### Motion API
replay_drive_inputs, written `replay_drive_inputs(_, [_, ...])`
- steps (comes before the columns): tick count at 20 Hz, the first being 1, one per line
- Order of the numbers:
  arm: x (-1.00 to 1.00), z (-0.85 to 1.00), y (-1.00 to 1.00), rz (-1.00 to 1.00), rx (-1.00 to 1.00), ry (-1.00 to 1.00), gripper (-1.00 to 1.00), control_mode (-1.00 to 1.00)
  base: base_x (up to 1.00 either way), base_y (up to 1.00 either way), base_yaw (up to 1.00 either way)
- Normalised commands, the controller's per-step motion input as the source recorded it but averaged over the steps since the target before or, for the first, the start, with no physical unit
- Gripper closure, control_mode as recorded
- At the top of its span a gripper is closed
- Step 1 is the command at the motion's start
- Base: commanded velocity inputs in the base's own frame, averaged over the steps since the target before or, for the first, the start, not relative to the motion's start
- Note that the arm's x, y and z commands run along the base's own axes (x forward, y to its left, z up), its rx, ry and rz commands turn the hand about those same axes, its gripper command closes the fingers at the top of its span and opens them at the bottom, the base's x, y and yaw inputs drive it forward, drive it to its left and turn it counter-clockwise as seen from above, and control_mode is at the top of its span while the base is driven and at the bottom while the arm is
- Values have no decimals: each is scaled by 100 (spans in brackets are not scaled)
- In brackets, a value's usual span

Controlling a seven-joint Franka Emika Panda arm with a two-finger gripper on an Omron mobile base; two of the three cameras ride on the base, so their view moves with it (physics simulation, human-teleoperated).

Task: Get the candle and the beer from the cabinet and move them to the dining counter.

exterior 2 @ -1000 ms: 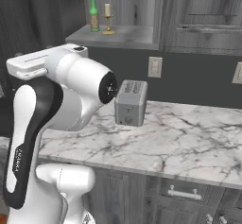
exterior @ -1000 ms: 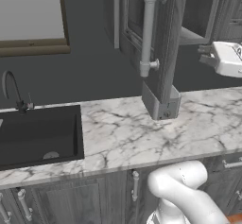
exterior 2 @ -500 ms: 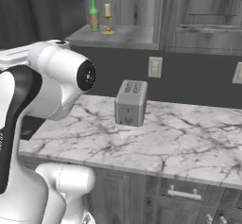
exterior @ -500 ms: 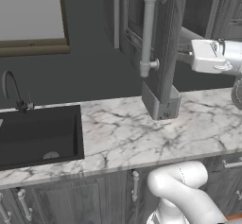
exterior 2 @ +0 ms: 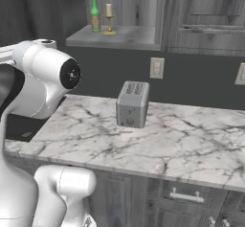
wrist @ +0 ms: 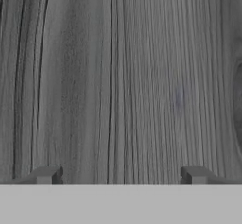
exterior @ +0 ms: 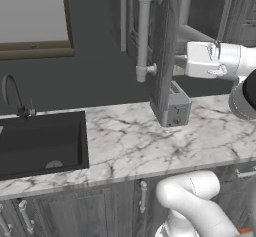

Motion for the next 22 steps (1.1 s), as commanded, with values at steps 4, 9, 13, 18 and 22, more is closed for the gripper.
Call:
replay_drive_inputs(4, [0,2,39,1,0,0,-100,-100,0,0,0])
replay_drive_inputs(9, [0,1,27,1,0,0,-100,-100,0,0,0])
replay_drive_inputs(13, [1,0,-46,-1,0,0,-100,-100,0,0,0])
replay_drive_inputs(18, [8,0,-67,-11,0,4,-100,-100,0,0,0])
replay_drive_inputs(22, [10,0,-49,-24,0,7,-100,-100,0,0,0])
